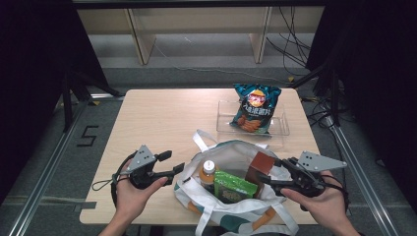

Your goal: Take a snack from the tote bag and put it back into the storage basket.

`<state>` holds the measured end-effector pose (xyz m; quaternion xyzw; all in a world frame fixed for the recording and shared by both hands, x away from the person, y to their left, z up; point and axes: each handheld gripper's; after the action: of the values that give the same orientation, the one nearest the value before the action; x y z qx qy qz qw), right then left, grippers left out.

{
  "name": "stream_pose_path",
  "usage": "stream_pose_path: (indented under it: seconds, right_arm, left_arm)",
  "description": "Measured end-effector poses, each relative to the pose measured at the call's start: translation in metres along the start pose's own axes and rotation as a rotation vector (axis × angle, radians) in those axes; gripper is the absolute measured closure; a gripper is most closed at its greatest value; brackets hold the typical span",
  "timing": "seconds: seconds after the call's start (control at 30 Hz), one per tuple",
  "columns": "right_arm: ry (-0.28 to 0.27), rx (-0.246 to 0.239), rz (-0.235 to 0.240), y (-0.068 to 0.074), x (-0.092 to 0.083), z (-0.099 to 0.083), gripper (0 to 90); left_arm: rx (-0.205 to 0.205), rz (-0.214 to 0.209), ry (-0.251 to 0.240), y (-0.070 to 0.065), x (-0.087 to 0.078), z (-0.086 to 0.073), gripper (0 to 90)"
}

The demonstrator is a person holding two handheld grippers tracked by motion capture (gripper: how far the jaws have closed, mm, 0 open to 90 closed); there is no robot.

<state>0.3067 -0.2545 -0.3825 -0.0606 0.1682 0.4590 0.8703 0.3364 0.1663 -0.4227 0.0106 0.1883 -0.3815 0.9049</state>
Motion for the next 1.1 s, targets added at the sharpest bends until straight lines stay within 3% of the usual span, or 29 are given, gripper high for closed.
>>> stream_pose_path:
  seconds: [0.07,0.1,0.17,0.2,0.37,0.43,0.5,0.57,0.6,0.63,0.83,0.87,0.9,0.93,0.97,1.1]
  right_arm:
    - [-0.007,-0.003,-0.014,-0.001,-0.001,0.002,39.2]
    - [-0.008,0.034,-0.005,0.002,-0.002,0.002,39.2]
    - [-0.014,0.038,-0.005,0.002,-0.001,0.005,39.2]
    - [-0.008,0.017,-0.015,0.001,-0.003,0.006,39.2]
    - [-0.031,0.041,-0.016,0.001,-0.008,0.012,39.2]
    - [-0.049,0.012,-0.028,-0.001,-0.011,0.016,39.2]
    - [-0.049,0.024,-0.02,-0.002,-0.014,0.019,39.2]
    - [-0.065,0.034,-0.049,-0.002,-0.016,0.022,39.3]
    - [-0.065,0.039,-0.024,-0.002,-0.017,0.023,39.3]
    - [-0.065,0.05,-0.034,-0.001,-0.019,0.025,39.3]
    - [-0.107,0.044,-0.049,-0.004,-0.028,0.036,39.3]
    - [-0.093,0.069,-0.056,-0.002,-0.03,0.037,39.3]
    - [-0.116,0.022,-0.055,-0.006,-0.03,0.039,39.3]
    - [-0.113,0.032,-0.076,-0.005,-0.032,0.04,39.3]
    - [-0.105,0.043,-0.062,-0.005,-0.034,0.041,39.3]
    - [-0.12,0.041,-0.081,-0.007,-0.038,0.046,39.4]
  left_arm:
    - [0.001,0.002,0.0,0.0,0.0,0.0,35.4]
    - [0.0,0.002,0.0,0.0,0.0,0.0,35.4]
    - [0.007,0.001,-0.001,0.001,-0.001,0.0,35.4]
    - [0.007,0.002,-0.002,0.001,-0.001,0.0,35.4]
    - [0.007,0.001,-0.002,0.001,-0.001,0.0,35.4]
    - [0.009,0.002,-0.001,0.001,-0.001,0.0,35.4]
    - [0.009,0.001,-0.001,0.001,0.0,0.0,35.4]
    - [0.009,0.001,0.0,0.001,-0.001,0.0,35.4]
    - [0.008,0.001,0.0,0.001,-0.001,0.0,35.4]
    - [0.008,0.001,0.0,0.001,-0.001,0.0,35.4]
    - [0.008,0.002,-0.001,0.001,-0.001,0.0,35.4]
    - [0.009,0.001,-0.001,0.0,-0.001,0.0,35.4]
    - [0.009,0.0,0.0,0.0,-0.001,0.0,35.4]
    - [0.009,0.002,0.001,0.0,-0.001,0.0,35.4]
    - [0.009,0.001,0.0,0.0,-0.001,0.0,35.4]
    - [0.006,-0.001,0.0,0.001,0.0,0.0,35.4]
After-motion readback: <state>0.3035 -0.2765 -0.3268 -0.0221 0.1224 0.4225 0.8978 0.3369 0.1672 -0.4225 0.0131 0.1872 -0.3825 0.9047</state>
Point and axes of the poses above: each handheld gripper's, and its own axes: x roughly forward along the jaws, z roughly out of its top, y roughly to its left, and after that the axes turned 1 degree about -x, right-handed
